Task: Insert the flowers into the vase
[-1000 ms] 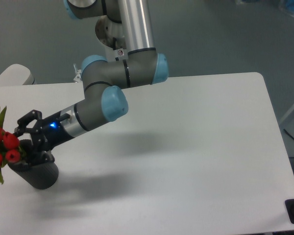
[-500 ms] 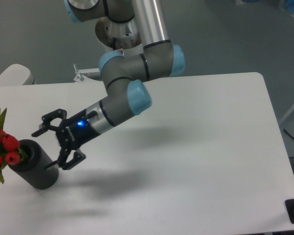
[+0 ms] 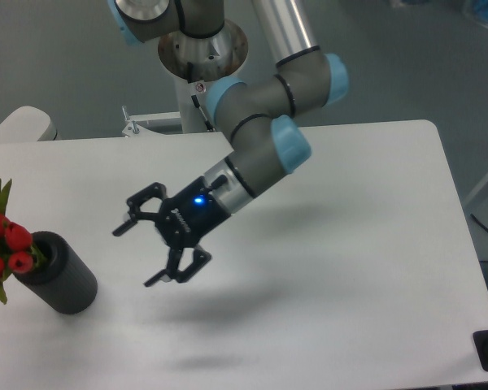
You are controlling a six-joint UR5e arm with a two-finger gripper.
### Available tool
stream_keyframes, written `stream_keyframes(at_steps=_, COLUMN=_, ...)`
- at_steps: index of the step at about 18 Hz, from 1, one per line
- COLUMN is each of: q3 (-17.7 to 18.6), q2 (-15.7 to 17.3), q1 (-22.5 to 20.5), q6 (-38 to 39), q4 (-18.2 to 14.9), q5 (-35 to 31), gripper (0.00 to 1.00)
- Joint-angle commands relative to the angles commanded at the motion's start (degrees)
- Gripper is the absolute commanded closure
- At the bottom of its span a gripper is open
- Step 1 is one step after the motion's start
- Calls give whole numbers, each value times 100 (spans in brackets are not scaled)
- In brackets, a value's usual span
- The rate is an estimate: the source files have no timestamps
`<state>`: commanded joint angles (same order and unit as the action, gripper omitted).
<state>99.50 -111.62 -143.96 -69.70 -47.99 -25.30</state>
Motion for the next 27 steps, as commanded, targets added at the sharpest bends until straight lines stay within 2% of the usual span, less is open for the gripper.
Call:
stream_keyframes(at_steps=4, q3=-237, q2=-123, q1=-27, q6=0, q4=9, q5=-765, gripper=0)
stream_keyframes(at_steps=6, q3=-378, q2=-307, q1=-62, q6=0, q4=-9, q5=-1133, gripper=0)
stream_keyframes(at_steps=8, q3=-553, q2=-544, q1=-281, q6=-9, q4=9, q5=-1564, gripper=0)
stream_keyframes(at_steps=12, q3=-861, q2=-765, q1=-414, q6=26, q4=-35, q5=-2171, gripper=0)
stream_keyframes(at_steps=17, q3=-1274, q2=-949, q1=-431, q6=0, q4=-97, q5=-3620, gripper=0)
stream_keyframes(at_steps=20, q3=-1511, q2=-1125, q1=-449, q6=-26, q4=-106, q5=-4095, gripper=0)
stream_keyframes(at_steps=24, q3=-1784, q2=-1231, q1=-484, q6=-210, q4=-351, q5=-4659, gripper=0)
stream_keyframes(at_steps=27, q3=-1960, q2=-1283, q1=-484, q6=-745, q4=-746, q5=-5115, gripper=0)
